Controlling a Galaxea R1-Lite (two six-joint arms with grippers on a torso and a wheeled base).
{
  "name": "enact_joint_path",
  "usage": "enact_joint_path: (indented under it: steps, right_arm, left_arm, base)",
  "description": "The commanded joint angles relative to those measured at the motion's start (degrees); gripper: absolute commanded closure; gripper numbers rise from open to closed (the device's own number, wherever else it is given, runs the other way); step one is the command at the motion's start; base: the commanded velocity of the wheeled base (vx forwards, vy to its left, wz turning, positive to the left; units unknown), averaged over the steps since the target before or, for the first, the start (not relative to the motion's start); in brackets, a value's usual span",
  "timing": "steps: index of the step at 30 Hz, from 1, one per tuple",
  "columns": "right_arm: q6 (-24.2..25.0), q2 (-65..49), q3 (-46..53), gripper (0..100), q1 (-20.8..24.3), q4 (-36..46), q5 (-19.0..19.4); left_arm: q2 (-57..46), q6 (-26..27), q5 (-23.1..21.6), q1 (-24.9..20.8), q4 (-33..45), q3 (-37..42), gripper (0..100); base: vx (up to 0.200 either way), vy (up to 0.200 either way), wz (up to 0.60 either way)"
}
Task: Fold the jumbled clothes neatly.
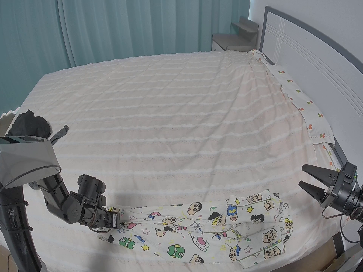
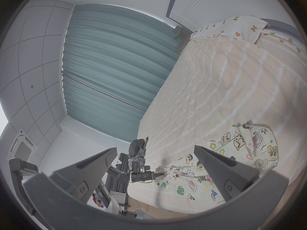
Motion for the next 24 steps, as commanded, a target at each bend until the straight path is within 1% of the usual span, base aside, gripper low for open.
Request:
enact_joint_path:
  steps: [1, 9, 10, 12, 13, 15, 17, 18, 19, 20, 21, 22, 23, 24]
  right_arm:
    - [0.0, -0.05, 1.01, 0, 0.01, -0.04, 0.03]
    - [0.0, -1.28, 1.01, 0, 0.01, 0.05, 0.12]
    - [0.0, -1.37, 1.01, 0, 0.01, 0.05, 0.12]
    - [0.0, -1.37, 1.01, 0, 0.09, 0.05, 0.12]
    - [0.0, -1.46, 1.01, 0, 0.09, 0.05, 0.12]
    - [0.0, -1.46, 1.01, 0, 0.09, 0.05, 0.12]
    - [0.0, -1.46, 1.01, 0, 0.18, 0.05, 0.12]
    - [0.0, -1.46, 1.01, 0, 0.18, 0.05, 0.12]
    - [0.0, -1.37, 1.01, 0, 0.09, 0.05, 0.12]
    - [0.0, -1.46, 1.01, 0, 0.09, 0.05, 0.12]
    - [0.0, -1.46, 1.01, 0, 0.09, 0.05, 0.12]
    - [0.0, -1.46, 1.01, 0, 0.09, 0.05, 0.12]
    - [0.0, -1.46, 1.01, 0, 0.09, 0.05, 0.12]
    - [0.0, -1.46, 1.01, 0, 0.09, 0.05, 0.12]
  left_arm:
    - [-3.25, -0.05, 0.03, 0.18, 0.01, 1.59, 100]
    - [-7.91, 0.21, 0.03, 2.56, 1.24, 2.47, 100]
    - [-8.43, 0.3, -0.06, 3.61, 2.56, 2.64, 100]
    - [-8.61, 0.3, -0.06, 4.05, 2.82, 2.64, 100]
    - [-9.23, 0.39, -0.14, 5.9, 3.0, 2.64, 100]
    - [-9.75, 0.65, -0.23, 6.86, 3.09, 2.64, 100]
    - [-10.54, 2.06, -0.58, 8.53, 3.35, 2.82, 100]
    - [-10.63, 2.23, -0.58, 8.62, 3.44, 2.82, 100]
    - [-11.34, 3.73, -1.2, 10.29, 4.4, 3.0, 100]
    - [-11.51, 3.9, -2.17, 11.43, 5.11, 3.0, 100]
    - [-11.6, 3.9, -2.34, 11.52, 5.2, 3.0, 100]
    - [-11.77, 3.9, -5.15, 14.07, 6.07, 3.17, 100]
    - [-11.86, 3.99, -6.56, 15.74, 6.34, 3.35, 100]
    - [-11.86, 3.99, -6.91, 16.36, 6.34, 3.44, 100]
  base:
    - [0.0, 0.0, 0.0]
    - [0.0, 0.0, 0.0]
    - [0.0, 0.0, 0.0]
    - [0.0, 0.0, 0.0]
    - [0.0, 0.0, 0.0]
    - [0.0, 0.0, 0.0]
    - [0.0, 0.0, 0.0]
    - [0.0, 0.0, 0.0]
    - [0.0, 0.0, 0.0]
    - [0.0, 0.0, 0.0]
    - [0.0, 0.0, 0.0]
    - [0.0, 0.0, 0.0]
    - [0.0, 0.0, 0.0]
    - [0.0, 0.0, 0.0]
